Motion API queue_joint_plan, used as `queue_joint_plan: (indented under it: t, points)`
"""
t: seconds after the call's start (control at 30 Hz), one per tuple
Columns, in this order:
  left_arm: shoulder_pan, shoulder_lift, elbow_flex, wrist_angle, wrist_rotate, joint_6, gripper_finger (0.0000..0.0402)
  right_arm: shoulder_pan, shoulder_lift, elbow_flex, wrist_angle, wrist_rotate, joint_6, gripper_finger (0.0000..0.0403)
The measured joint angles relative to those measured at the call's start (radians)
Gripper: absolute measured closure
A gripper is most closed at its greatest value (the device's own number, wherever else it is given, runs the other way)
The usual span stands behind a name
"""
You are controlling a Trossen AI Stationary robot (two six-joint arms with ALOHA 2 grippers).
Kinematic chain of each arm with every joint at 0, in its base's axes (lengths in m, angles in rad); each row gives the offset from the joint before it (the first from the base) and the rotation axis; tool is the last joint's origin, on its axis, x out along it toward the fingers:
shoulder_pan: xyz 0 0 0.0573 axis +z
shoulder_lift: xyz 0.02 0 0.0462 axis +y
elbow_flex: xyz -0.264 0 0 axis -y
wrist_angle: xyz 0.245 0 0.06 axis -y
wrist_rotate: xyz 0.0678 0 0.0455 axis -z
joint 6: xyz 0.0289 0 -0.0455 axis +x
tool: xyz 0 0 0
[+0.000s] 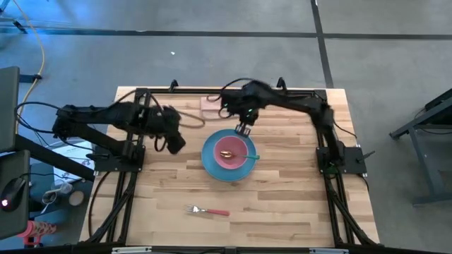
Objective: Set table place
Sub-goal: Put the fork on the right of the plate
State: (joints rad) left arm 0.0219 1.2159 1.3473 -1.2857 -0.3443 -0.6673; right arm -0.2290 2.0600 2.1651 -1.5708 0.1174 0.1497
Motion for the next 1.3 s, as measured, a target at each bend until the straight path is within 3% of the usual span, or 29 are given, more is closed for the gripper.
queue_joint_plan:
  t: [0.1, 0.27, 0.43, 0.57, 0.8, 1.07, 1.3]
  points:
    - [-0.084, 0.031, -0.039, 0.095, 0.022, 0.04, 0.025, -0.005, -0.095, 0.0, -0.001, 0.024, 0.035, 0.0403]
    - [-0.198, 0.128, -0.068, 0.097, 0.044, 0.099, 0.025, -0.007, -0.231, 0.0, -0.001, 0.04, 0.086, 0.0402]
    - [-0.247, 0.213, -0.067, 0.105, 0.097, 0.044, 0.025, -0.006, -0.316, 0.0, 0.0, 0.067, 0.108, 0.0402]
    - [-0.244, 0.24, -0.068, 0.078, 0.153, -0.059, 0.025, 0.007, -0.355, 0.0, 0.001, 0.031, 0.098, 0.0402]
    - [-0.317, 0.27, -0.069, 0.146, 0.216, -0.039, 0.025, 0.033, -0.417, 0.0, -0.001, 0.061, 0.078, 0.0402]
    - [-0.393, 0.407, -0.067, 0.249, 0.356, -0.026, 0.025, 0.033, -0.46, 0.0, -0.001, 0.064, 0.03, 0.0402]
    - [-0.415, 0.534, -0.067, 0.309, 0.502, -0.131, 0.025, 0.033, -0.467, 0.0, 0.0, 0.028, -0.015, 0.0402]
